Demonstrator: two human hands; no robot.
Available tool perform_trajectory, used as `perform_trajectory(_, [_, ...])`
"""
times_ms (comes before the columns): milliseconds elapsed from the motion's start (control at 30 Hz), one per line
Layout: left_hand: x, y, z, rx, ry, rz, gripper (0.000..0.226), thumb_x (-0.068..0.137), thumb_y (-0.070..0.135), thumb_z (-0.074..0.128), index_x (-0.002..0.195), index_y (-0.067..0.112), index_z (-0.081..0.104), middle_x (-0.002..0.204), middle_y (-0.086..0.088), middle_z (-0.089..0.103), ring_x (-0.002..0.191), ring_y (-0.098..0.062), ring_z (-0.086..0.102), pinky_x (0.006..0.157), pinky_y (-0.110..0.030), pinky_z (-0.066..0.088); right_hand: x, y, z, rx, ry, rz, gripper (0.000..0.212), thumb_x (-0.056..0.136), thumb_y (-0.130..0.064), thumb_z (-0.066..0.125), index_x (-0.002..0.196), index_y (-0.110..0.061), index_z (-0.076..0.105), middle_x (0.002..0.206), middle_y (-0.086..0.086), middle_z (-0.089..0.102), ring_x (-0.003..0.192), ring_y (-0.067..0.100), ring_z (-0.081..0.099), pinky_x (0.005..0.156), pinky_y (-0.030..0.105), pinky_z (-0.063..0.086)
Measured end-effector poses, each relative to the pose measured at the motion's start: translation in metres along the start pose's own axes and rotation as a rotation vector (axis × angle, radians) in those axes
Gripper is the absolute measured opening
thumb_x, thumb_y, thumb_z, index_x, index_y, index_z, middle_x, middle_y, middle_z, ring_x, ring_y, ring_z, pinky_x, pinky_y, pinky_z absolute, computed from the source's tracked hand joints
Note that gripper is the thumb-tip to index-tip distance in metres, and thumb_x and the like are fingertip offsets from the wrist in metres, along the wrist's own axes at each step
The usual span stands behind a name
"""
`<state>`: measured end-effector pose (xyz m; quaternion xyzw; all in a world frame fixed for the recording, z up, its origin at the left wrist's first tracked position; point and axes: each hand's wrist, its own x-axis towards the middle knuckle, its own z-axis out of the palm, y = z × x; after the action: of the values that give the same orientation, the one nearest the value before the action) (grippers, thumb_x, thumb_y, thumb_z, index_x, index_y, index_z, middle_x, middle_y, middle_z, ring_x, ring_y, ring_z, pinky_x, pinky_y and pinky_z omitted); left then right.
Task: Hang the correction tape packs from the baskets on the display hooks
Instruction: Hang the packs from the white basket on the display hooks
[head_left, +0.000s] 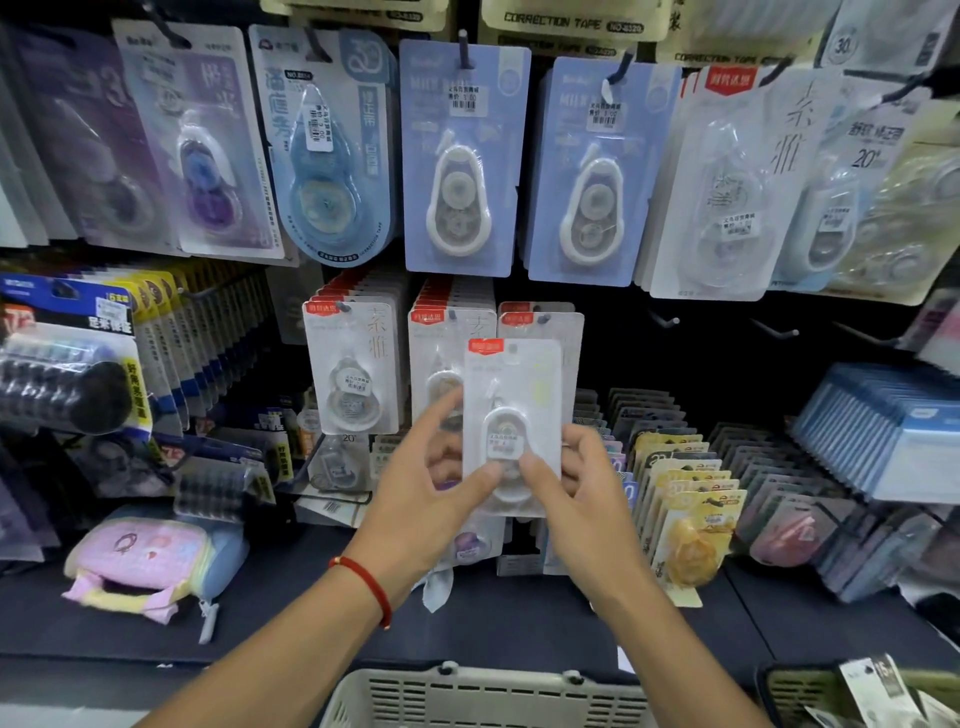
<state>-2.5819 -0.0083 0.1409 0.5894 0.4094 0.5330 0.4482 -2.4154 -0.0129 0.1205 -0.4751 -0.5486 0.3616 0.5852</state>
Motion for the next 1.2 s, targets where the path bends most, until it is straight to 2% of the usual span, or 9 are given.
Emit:
perform_trajectory(133, [-0.003,-0.002,0.008,0.040,-0.081,-0.017,0.075,0.093,-0.004,0.073,0.143,0.046,0.049,0.108,-0.002,0.074,0.088,-0.023,0.075,0.085,-0.038,0.065,0.008,-0.003,-0.008,0.098,0.126,-0.023,0.024,0.104,-0.029,0.065,0.126,-0.032,0.056,0.119,-0.005,0.076,0.106,0.010,0.075,0.080,0.030,0.061])
perform_trajectory(267, [-0.003,-0.001,0.013,0.042,-0.086,-0.008,0.074,0.092,-0.002,0.076,0.143,0.046,0.052,0.118,-0.004,0.071,0.093,-0.023,0.076,0.092,-0.040,0.063,0.013,-0.008,-0.013,0.098,0.126,-0.064,0.024,0.105,-0.034,0.064,0.128,-0.035,0.057,0.115,-0.002,0.077,0.100,0.023,0.077,0.065,0.038,0.062])
perform_trajectory(367, [-0.001,0.000,0.015,0.010,-0.076,-0.012,0.075,0.090,-0.001,0.078,0.143,0.046,0.054,0.125,-0.006,0.067,0.100,-0.028,0.075,0.096,-0.045,0.061,0.017,-0.012,-0.015,0.069,0.142,-0.085,0.030,0.104,-0.036,0.065,0.132,-0.032,0.058,0.115,-0.001,0.078,0.104,0.023,0.077,0.082,0.054,0.062])
perform_trajectory(467, [0.001,0.002,0.014,-0.047,-0.061,-0.009,0.074,0.089,-0.006,0.077,0.142,0.041,0.056,0.127,-0.010,0.067,0.103,-0.034,0.073,0.097,-0.048,0.061,0.019,-0.017,-0.015,0.044,0.159,-0.096,0.038,0.098,-0.042,0.068,0.133,-0.029,0.061,0.112,-0.006,0.079,0.102,0.017,0.077,0.087,0.057,0.062])
perform_trajectory(667, [0.001,0.008,0.010,-0.093,-0.069,0.007,0.069,0.089,-0.010,0.075,0.143,0.030,0.059,0.123,-0.008,0.073,0.100,-0.024,0.075,0.094,-0.041,0.063,0.018,-0.022,-0.013,0.004,0.210,-0.106,0.032,0.102,-0.035,0.068,0.133,-0.027,0.064,0.105,-0.003,0.080,0.086,0.024,0.079,0.070,0.061,0.063])
perform_trajectory(833, [0.000,0.012,0.011,-0.146,-0.065,-0.003,0.067,0.088,-0.016,0.072,0.142,0.022,0.061,0.122,-0.019,0.069,0.094,-0.024,0.071,0.090,-0.039,0.064,0.016,-0.029,-0.009,0.043,0.235,-0.101,0.030,0.102,-0.026,0.068,0.131,-0.023,0.067,0.102,0.001,0.081,0.087,0.027,0.078,0.069,0.055,0.064])
perform_trajectory(1000, [0.001,0.009,0.008,-0.174,-0.055,0.014,0.060,0.088,-0.016,0.071,0.136,0.020,0.065,0.119,-0.025,0.068,0.091,-0.027,0.071,0.086,-0.039,0.065,0.016,-0.027,-0.010,0.122,0.214,-0.078,0.022,0.104,-0.020,0.064,0.126,-0.020,0.071,0.094,0.004,0.081,0.069,0.030,0.077,0.047,0.036,0.058])
perform_trajectory(1100, [0.005,0.003,0.008,-0.138,-0.057,-0.011,0.062,0.088,-0.014,0.071,0.138,0.022,0.065,0.111,-0.004,0.074,0.089,-0.021,0.073,0.084,-0.033,0.064,0.021,-0.023,-0.010,0.081,0.196,-0.067,0.024,0.104,-0.027,0.065,0.127,-0.023,0.071,0.098,0.001,0.081,0.074,0.028,0.078,0.056,0.040,0.062])
perform_trajectory(1200, [0.009,-0.002,0.008,0.073,-0.058,-0.018,0.063,0.090,-0.008,0.070,0.141,0.027,0.062,0.116,0.010,0.070,0.091,-0.006,0.072,0.088,-0.026,0.061,0.032,-0.016,-0.013,-0.078,0.173,0.014,0.033,0.104,-0.038,0.062,0.133,-0.022,0.065,0.109,-0.003,0.079,0.098,0.022,0.077,0.080,0.047,0.063])
